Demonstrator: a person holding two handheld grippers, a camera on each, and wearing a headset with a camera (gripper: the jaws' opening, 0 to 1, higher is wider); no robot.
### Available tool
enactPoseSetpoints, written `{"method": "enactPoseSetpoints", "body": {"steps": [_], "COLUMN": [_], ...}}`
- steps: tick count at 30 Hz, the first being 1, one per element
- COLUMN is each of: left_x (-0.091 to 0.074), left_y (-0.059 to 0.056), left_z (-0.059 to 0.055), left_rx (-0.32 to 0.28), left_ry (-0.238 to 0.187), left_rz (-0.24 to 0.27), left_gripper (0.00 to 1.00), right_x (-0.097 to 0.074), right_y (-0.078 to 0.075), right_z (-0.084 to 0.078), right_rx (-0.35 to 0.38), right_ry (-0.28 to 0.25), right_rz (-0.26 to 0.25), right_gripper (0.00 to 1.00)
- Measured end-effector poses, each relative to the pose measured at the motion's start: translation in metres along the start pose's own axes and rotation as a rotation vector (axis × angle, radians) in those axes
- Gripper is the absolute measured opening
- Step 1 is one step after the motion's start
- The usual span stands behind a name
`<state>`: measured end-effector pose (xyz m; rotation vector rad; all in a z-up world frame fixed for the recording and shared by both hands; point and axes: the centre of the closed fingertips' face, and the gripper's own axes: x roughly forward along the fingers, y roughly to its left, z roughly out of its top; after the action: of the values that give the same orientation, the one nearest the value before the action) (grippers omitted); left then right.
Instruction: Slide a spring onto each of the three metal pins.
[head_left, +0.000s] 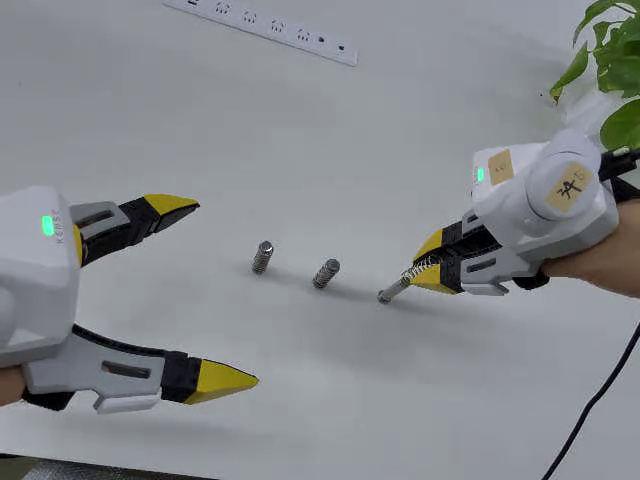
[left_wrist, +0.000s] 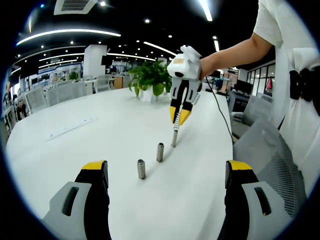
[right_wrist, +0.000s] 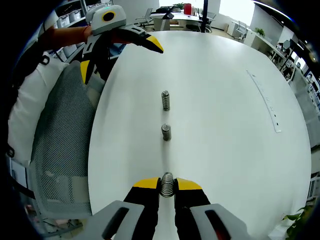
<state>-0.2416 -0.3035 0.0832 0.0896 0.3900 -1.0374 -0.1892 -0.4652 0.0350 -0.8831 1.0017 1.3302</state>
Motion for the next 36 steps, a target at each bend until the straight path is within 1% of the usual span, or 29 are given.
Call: {"method": "enactPoseSetpoints", "body": {"steps": [14, 20, 36], "left_x": [0.0052, 0.0066, 0.0071], "left_y": [-0.0013, -0.0025, -0.0038], "left_z": [0.0026, 0.0025, 0.0015], "left_rx": [-0.009, -0.01, -0.014], "left_ry": [-0.004, -0.005, -0.003], "left_rz": [-0.012, -0.017, -0.023], "left_gripper": [0.96, 0.96, 0.94], "right_x": [0.0046, 0.0059, 0.0078], "right_y": [-0.0019, 0.0003, -0.0023], "right_z": [-0.0023, -0.0008, -0.0007], "right_rx": [0.0, -0.004, -0.01], "right_ry": [0.002, 0.002, -0.007], "right_rz": [0.009, 0.008, 0.006], "right_gripper": [0.07, 0.07, 0.07]}}
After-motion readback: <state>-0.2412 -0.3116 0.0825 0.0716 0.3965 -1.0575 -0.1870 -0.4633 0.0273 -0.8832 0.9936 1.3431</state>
